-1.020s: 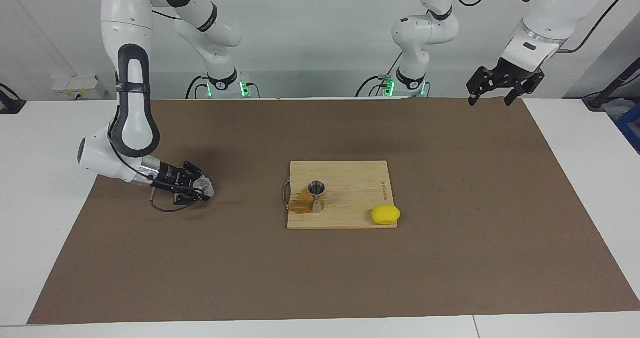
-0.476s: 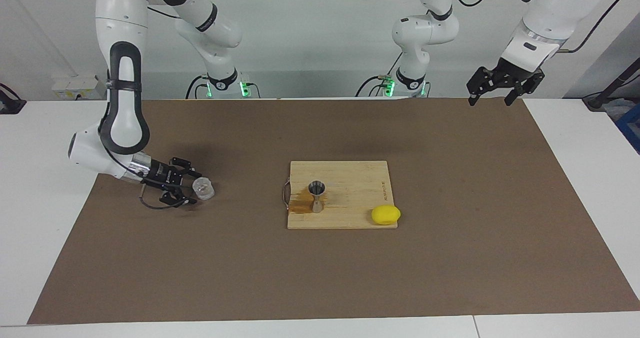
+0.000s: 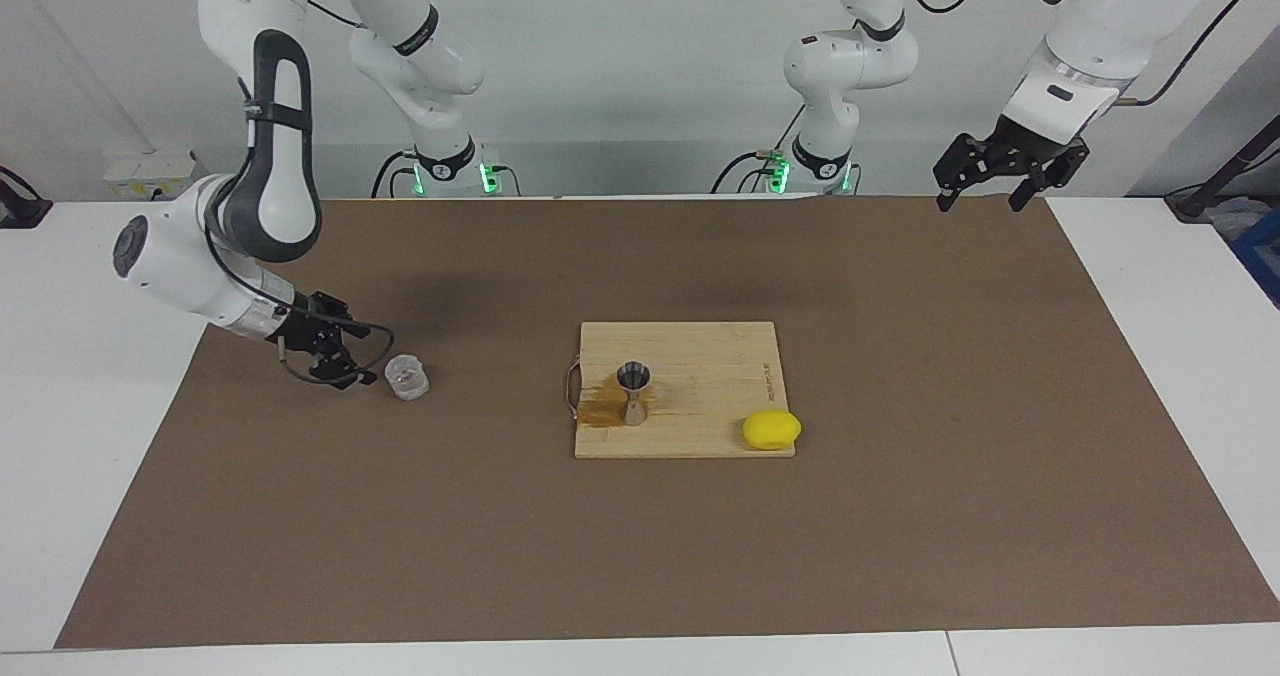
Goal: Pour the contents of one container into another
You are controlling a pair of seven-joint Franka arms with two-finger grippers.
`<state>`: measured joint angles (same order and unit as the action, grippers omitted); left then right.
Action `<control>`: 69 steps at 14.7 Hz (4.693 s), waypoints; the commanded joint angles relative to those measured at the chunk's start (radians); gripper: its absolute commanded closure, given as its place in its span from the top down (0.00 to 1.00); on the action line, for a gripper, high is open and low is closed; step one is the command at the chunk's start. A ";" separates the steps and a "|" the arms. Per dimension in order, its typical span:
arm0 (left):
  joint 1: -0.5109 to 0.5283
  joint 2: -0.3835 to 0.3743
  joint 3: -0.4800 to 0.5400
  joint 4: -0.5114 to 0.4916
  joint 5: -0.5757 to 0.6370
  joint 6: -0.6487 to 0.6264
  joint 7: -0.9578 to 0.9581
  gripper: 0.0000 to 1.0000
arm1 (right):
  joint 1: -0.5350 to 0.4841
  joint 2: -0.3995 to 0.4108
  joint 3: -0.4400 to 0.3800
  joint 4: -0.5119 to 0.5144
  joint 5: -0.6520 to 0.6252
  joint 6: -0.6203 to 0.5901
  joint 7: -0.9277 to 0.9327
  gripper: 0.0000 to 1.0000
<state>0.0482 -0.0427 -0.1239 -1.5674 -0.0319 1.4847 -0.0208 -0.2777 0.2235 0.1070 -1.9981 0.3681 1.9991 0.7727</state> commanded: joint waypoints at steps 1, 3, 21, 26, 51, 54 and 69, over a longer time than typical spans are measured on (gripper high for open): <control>0.016 -0.032 -0.006 -0.037 -0.002 0.009 0.009 1.00 | 0.092 -0.050 0.002 -0.016 -0.139 0.004 -0.039 1.00; 0.016 -0.032 -0.006 -0.037 -0.002 0.009 0.009 1.00 | 0.176 -0.061 0.002 -0.008 -0.228 0.004 -0.116 1.00; 0.016 -0.031 -0.006 -0.037 -0.002 0.009 0.009 1.00 | 0.278 -0.225 0.000 0.352 -0.354 -0.335 -0.483 1.00; 0.015 -0.032 -0.006 -0.037 -0.002 0.009 0.009 1.00 | 0.290 -0.203 -0.003 0.412 -0.376 -0.434 -0.484 1.00; 0.016 -0.032 -0.006 -0.037 -0.002 0.009 0.009 1.00 | 0.264 -0.233 0.000 0.358 -0.383 -0.373 -0.536 0.99; 0.016 -0.032 -0.006 -0.037 -0.002 0.009 0.009 1.00 | 0.262 -0.234 -0.004 0.358 -0.383 -0.375 -0.541 0.99; 0.016 -0.032 -0.006 -0.037 -0.002 0.009 0.009 1.00 | 0.330 -0.245 -0.110 0.355 -0.363 -0.439 -0.541 0.99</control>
<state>0.0482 -0.0427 -0.1239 -1.5674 -0.0319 1.4847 -0.0208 0.0568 -0.0050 -0.0023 -1.6351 -0.0126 1.5711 0.2390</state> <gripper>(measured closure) 0.000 0.004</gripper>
